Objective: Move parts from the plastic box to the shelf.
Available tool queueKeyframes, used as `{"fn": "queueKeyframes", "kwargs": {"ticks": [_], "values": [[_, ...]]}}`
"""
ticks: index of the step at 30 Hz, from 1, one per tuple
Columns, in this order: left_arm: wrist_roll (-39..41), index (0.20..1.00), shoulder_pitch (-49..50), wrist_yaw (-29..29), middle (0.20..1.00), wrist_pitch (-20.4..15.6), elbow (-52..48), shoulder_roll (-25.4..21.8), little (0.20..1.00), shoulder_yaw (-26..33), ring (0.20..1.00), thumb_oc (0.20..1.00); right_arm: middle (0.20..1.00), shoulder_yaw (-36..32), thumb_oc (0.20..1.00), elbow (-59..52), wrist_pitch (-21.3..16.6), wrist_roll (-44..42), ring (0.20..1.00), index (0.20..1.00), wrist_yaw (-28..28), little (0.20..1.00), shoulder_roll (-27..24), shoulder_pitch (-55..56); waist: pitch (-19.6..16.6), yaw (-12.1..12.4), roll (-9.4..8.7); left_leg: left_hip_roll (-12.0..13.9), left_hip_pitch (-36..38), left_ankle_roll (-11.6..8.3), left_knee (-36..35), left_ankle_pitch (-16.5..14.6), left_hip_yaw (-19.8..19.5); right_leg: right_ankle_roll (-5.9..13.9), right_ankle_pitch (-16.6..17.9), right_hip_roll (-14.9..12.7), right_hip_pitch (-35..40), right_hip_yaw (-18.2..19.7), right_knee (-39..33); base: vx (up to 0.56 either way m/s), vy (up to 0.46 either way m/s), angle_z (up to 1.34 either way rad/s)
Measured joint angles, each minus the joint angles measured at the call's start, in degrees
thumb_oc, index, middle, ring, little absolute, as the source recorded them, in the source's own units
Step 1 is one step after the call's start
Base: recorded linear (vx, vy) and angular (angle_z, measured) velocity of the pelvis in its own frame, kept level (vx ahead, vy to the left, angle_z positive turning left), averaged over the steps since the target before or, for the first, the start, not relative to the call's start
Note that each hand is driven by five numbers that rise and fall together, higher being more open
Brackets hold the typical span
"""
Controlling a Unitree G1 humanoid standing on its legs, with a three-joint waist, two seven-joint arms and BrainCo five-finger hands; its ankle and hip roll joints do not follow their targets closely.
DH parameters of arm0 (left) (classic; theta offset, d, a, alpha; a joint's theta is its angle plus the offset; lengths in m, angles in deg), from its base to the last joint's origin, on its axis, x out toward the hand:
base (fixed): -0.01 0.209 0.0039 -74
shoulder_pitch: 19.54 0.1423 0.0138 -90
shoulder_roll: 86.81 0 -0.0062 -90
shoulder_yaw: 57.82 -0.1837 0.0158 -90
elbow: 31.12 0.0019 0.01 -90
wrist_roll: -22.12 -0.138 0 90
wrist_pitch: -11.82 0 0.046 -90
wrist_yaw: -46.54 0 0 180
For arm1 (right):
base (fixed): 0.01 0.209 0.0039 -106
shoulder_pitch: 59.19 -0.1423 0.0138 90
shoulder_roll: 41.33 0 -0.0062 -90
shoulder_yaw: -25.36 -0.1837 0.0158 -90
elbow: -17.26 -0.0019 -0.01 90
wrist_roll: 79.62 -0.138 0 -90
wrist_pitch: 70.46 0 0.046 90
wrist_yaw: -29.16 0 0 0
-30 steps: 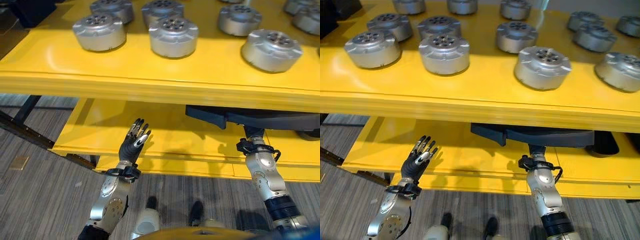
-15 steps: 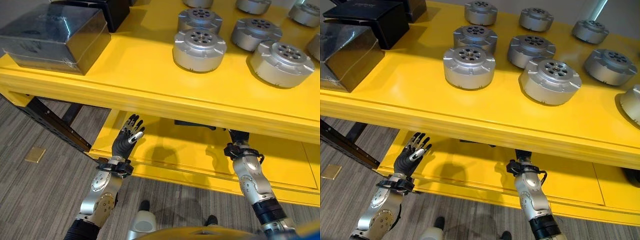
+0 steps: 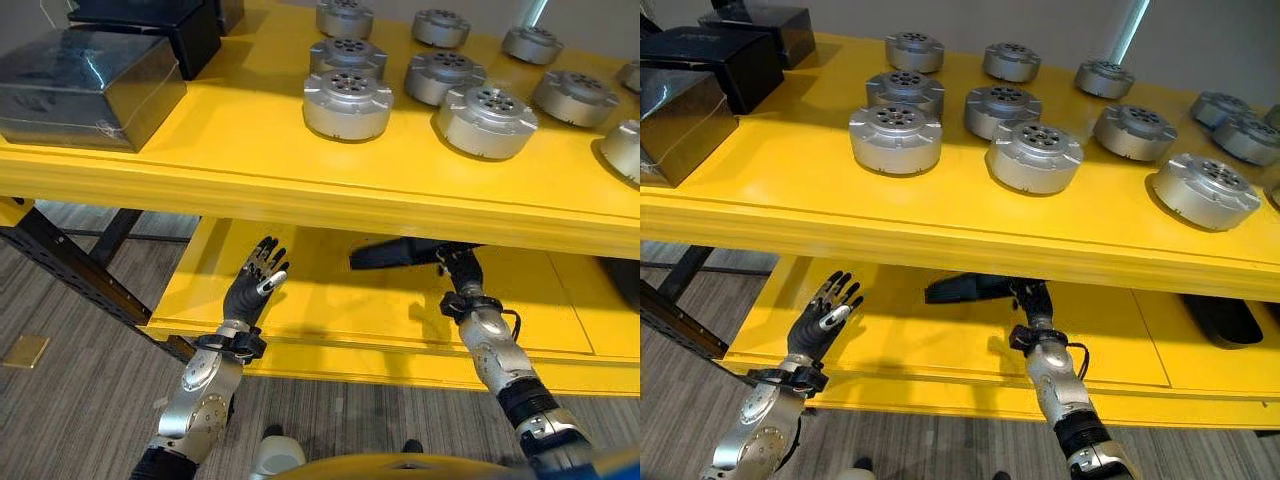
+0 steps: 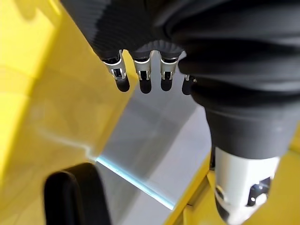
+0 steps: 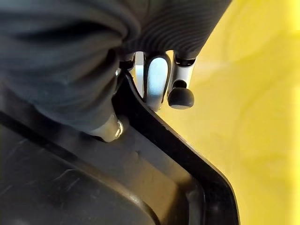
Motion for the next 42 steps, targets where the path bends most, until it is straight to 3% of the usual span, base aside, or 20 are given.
{"fn": "queueKeyframes", "kwargs": {"ticks": [6,11,14,16,23,27,31,33,35,36,38,42], "values": [[0.57,1.000,0.78,0.45,1.000,0.81,0.03,-0.02,1.000,-0.01,1.000,1.000,0.200,1.04,0.200,8.55,1.57,0.17,0.200,0.200,0.57,0.200,-0.15,-3.47,0.03,-0.02,0.07,0.23,0.59,-0.24,-0.16,0.25,0.31,0.40,0.38,0.27,-0.03,0.90,-0.16,0.00,-0.010,-0.06],[0.59,1.000,0.82,0.82,1.000,0.85,0.09,-0.31,1.000,0.00,1.000,1.000,0.200,2.16,0.200,10.94,2.96,2.61,0.200,0.200,1.50,0.200,-4.44,-5.28,0.17,-0.05,0.11,0.73,0.51,-0.35,-0.17,0.20,0.40,0.39,0.38,0.77,-0.29,1.20,-0.18,0.00,-0.003,-0.02],[0.62,1.000,0.93,1.65,1.000,0.87,0.10,-0.44,1.000,-0.17,1.000,1.000,0.200,2.49,0.200,11.62,4.04,4.92,0.200,0.200,1.86,0.200,-12.05,-9.23,0.65,-0.30,0.22,0.87,-0.04,-0.45,-0.04,0.22,0.37,0.46,0.49,0.90,-0.71,1.24,-0.17,-0.03,-0.006,-0.01],[0.63,1.000,0.79,1.76,1.000,0.90,0.10,-0.71,1.000,-0.27,1.000,1.000,0.200,2.89,0.200,11.79,4.24,7.31,0.200,0.200,2.08,0.200,-17.78,-14.87,3.14,-0.79,0.23,1.09,-0.36,-0.62,0.95,0.10,0.39,0.54,0.70,1.12,-0.96,1.46,0.29,-0.07,-0.008,-0.04],[0.75,1.000,-0.92,2.53,1.000,1.00,0.09,-1.06,1.000,-0.65,1.000,1.000,0.200,5.04,0.200,12.97,4.48,7.56,0.200,0.200,2.47,0.200,-26.09,-29.49,7.00,-1.76,0.41,1.85,-3.73,-0.75,5.69,-1.69,0.41,0.77,0.98,1.81,-3.65,2.47,2.42,-0.06,-0.005,-0.05],[1.73,1.000,-1.62,2.76,1.000,1.04,0.00,-1.44,1.000,-0.48,1.000,1.000,0.200,7.25,0.200,13.47,4.62,8.69,0.200,0.200,3.04,0.200,-27.93,-32.62,8.48,-1.85,0.26,1.98,-5.84,-0.45,8.59,-2.99,0.43,0.74,0.96,1.82,-5.14,2.89,3.71,-0.10,-0.016,-0.05],[2.38,1.000,-4.20,2.77,1.000,1.11,-0.03,-2.71,1.000,-0.53,1.000,1.000,0.200,16.48,0.200,17.54,5.39,9.13,0.200,0.200,4.00,0.200,-33.07,-45.27,13.03,-2.34,1.18,2.35,-13.73,0.65,18.21,-5.54,0.05,0.48,0.08,1.70,-12.27,4.31,10.75,-0.18,-0.002,-0.08],[2.39,1.000,-5.15,2.76,1.000,1.15,-0.02,-2.70,1.000,-0.92,1.000,1.000,0.200,16.62,0.200,21.38,5.37,9.11,0.200,0.200,4.05,0.200,-32.95,-47.33,13.81,-2.19,1.61,2.35,-15.33,1.58,21.25,-6.92,-0.10,0.16,-1.49,1.35,-13.69,4.67,13.77,-0.13,0.012,-0.05],[2.40,1.000,-4.89,2.76,1.000,0.97,-0.09,-3.14,1.000,-0.91,1.000,1.000,0.200,18.67,0.200,24.95,5.39,9.14,0.200,0.200,4.13,0.200,-32.17,-48.15,13.83,-1.34,1.77,2.68,-16.04,1.82,24.26,-8.49,-0.19,-0.16,-5.13,0.77,-16.26,5.64,20.53,-0.12,-0.004,-0.03],[2.40,1.000,-4.65,2.70,1.000,0.89,-0.07,-3.63,1.000,-0.66,1.000,1.000,0.200,20.30,0.200,26.68,5.58,9.16,0.200,0.200,4.26,0.200,-31.00,-49.95,13.76,-1.47,1.67,2.79,-17.23,1.50,26.30,-9.38,-0.43,-1.93,-8.17,0.52,-19.40,6.46,26.61,-0.07,-0.002,0.02],[2.40,1.000,-4.33,2.62,1.000,0.91,-0.02,-3.70,1.000,-0.76,1.000,1.000,0.200,20.79,0.200,27.57,5.59,9.18,0.200,0.200,4.68,0.200,-29.04,-51.38,13.78,-1.50,1.73,2.64,-18.44,1.17,28.48,-10.27,-1.44,0.90,-9.57,0.38,-21.06,6.53,28.94,-0.05,-0.003,0.00],[2.39,1.000,-4.46,2.66,1.000,1.01,-0.16,-3.33,1.000,-1.64,1.000,1.000,0.200,21.05,0.200,31.76,5.70,10.47,0.200,0.200,5.22,0.200,-25.35,-52.40,13.28,-1.39,2.57,2.56,-18.46,1.30,29.30,-11.08,-1.25,1.15,-9.26,0.63,-20.58,7.02,28.10,-0.05,-0.003,-0.05]]}}
